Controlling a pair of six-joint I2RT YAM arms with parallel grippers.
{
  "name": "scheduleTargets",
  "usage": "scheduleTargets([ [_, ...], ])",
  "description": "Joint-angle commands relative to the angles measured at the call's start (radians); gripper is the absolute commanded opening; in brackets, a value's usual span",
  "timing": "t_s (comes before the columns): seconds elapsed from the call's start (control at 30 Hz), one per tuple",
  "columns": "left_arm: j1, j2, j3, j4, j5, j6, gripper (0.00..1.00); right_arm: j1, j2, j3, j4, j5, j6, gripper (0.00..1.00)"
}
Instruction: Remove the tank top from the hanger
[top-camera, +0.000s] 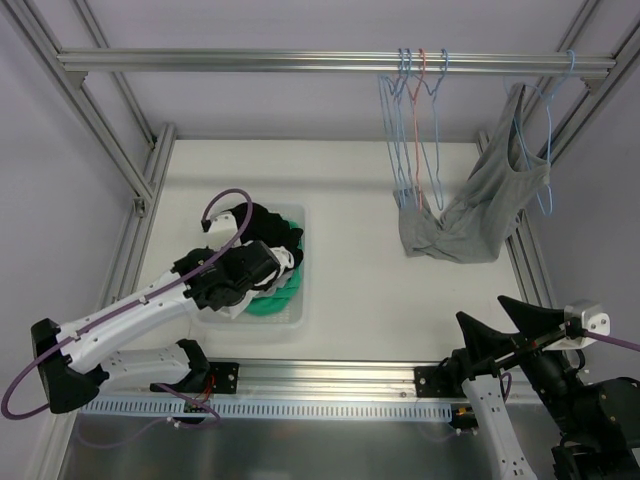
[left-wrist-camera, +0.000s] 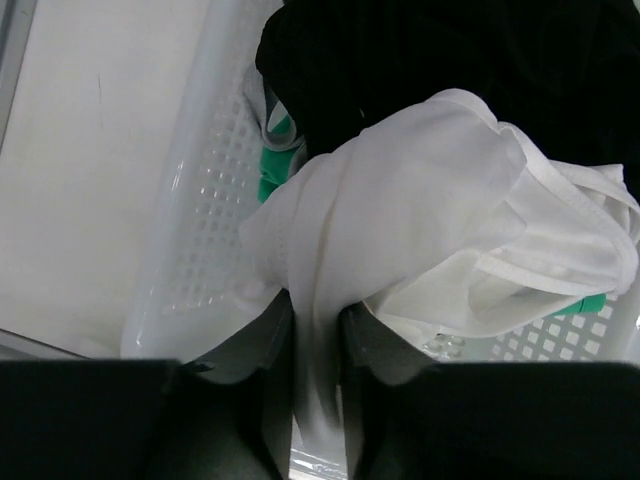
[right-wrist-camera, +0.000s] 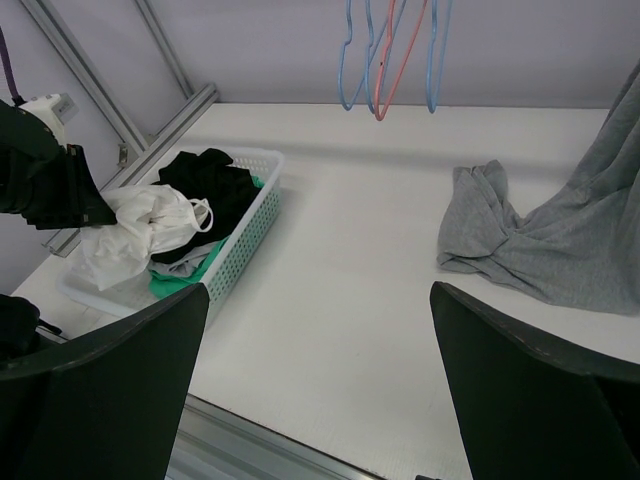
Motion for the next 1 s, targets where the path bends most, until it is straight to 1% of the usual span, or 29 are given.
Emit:
scheduleTargets([
  [0.0,0.01,0.024,-0.016,0.003,-0.018,-0.042,0.22,-0.002,-0.013,0.008,0.048,-0.015,0.006,0.99],
  [0.03,0.01,0.026,-0.022,0.003,-0.015,-0.05,0.28,-0.002,-0.013,0.006,0.049,-0.017,0.006,1.0],
  [0.07,0.01,0.026,-0.033,0.003,-0.015,-0.054,0.5,-0.002,-0.015,0.006,0.048,-0.017,0.004,0.99],
  [0.1,0.012,0.025,-0.041,0.003,-0.015,-0.059,0.74,-0.002,-0.013,0.008,0.048,-0.02,0.006,1.0],
  [0.13,0.018,0.017,-0.045,0.003,-0.012,-0.065,0.88,-0.002,-0.012,0.006,0.049,-0.021,0.006,1.0],
  [0.17,0.022,0.014,-0.047,0.002,-0.009,-0.065,0.97,-0.002,-0.012,0.006,0.049,-0.024,0.006,1.0],
  [0.2,0.027,0.011,-0.045,0.002,-0.007,-0.061,0.99,-0.002,-0.01,0.005,0.049,-0.024,0.007,1.0],
  [0.33,0.036,-0.017,0.002,0.0,-0.009,-0.013,0.99,-0.002,-0.009,0.005,0.049,-0.024,0.007,0.99],
  [0.43,0.039,-0.025,0.085,0.002,-0.009,0.051,0.99,-0.002,-0.007,0.002,0.049,-0.024,0.006,1.0],
  [0.57,0.039,-0.018,0.244,0.002,0.012,0.146,0.99,-0.002,0.007,-0.012,0.049,-0.04,-0.005,0.99],
  [0.67,0.039,-0.014,0.328,0.0,0.025,0.208,0.99,-0.002,0.05,-0.041,0.038,-0.073,-0.025,0.99],
  [0.77,0.048,-0.017,0.39,0.002,0.017,0.248,0.99,-0.002,0.102,-0.075,0.025,-0.064,-0.039,0.99],
  [0.83,0.091,-0.009,0.427,0.002,0.025,0.286,0.99,-0.002,0.128,-0.092,0.028,-0.032,-0.049,1.0],
  [0.87,0.114,-0.005,0.441,0.005,0.034,0.301,0.99,-0.003,0.135,-0.093,0.028,0.014,-0.068,1.0],
  [0.9,0.172,0.008,0.453,0.003,0.057,0.332,0.99,-0.002,0.143,-0.093,0.026,0.041,-0.08,0.99],
  [0.97,0.249,0.015,0.482,0.012,0.086,0.361,0.99,-0.002,0.171,-0.093,0.023,0.132,-0.102,0.99],
])
